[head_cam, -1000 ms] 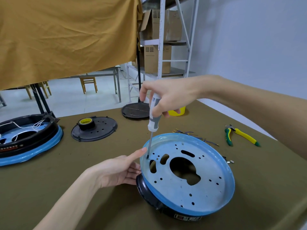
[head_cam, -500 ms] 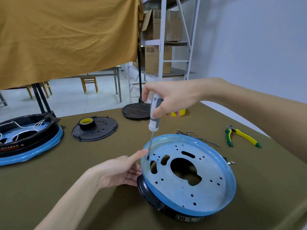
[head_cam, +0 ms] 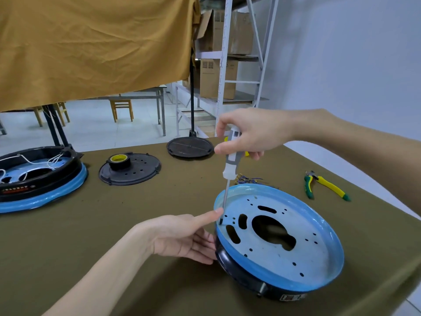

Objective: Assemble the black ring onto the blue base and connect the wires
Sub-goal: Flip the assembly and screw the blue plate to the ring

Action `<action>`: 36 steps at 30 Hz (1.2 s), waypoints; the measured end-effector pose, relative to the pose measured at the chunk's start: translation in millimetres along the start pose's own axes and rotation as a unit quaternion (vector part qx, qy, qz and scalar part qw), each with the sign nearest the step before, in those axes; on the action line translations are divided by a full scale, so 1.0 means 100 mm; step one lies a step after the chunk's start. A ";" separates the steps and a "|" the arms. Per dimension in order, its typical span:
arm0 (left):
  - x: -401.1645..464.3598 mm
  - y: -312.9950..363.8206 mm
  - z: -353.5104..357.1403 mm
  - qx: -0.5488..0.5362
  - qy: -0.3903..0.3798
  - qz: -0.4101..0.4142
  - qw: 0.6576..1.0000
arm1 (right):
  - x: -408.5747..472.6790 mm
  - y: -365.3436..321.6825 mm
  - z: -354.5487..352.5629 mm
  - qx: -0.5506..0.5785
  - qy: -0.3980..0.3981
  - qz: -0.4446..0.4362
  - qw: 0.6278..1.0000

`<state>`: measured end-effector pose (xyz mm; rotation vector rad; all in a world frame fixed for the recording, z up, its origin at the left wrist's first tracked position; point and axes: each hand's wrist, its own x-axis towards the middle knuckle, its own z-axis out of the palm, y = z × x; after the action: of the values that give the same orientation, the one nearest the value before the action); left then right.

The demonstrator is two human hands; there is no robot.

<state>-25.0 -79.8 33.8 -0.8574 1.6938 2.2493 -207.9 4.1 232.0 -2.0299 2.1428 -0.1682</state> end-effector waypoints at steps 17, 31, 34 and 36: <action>-0.03 -0.04 0.18 0.073 -0.008 -0.008 0.997 | -0.53 -0.02 0.13 0.000 0.028 0.041 0.999; -0.04 -0.11 0.22 0.089 0.031 0.018 0.995 | -0.66 -0.11 0.10 0.097 -0.019 0.048 0.994; -0.04 -0.11 0.21 0.090 0.036 0.020 0.995 | -0.65 -0.13 0.19 0.022 0.028 0.052 0.998; -0.04 -0.11 0.21 0.091 0.036 0.020 0.995 | -0.67 -0.12 0.20 0.048 0.020 0.038 0.998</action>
<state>-23.3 -56.0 30.3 -0.8775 1.9286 2.0707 -189.3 71.2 219.0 -1.9048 2.1868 -0.2976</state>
